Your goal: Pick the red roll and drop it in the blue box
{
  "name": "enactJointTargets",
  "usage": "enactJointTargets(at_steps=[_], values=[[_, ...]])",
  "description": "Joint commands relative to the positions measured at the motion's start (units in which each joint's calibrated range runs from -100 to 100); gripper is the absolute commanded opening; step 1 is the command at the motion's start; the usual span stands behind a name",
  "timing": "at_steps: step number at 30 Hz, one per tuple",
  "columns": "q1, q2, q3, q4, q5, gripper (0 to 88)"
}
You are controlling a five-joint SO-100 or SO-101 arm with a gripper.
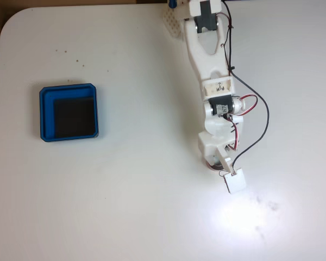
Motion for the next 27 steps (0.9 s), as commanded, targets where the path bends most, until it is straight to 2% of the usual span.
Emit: enactJointTargets(at_steps=[1,10,27], values=[[0.8,0.8,-4.7,0.4,0.3,12.7],[4.1,1.6,-4.9,0.4,0.3,12.7],[3.3,1.4,-4.3,0.6,0.3,13.2]])
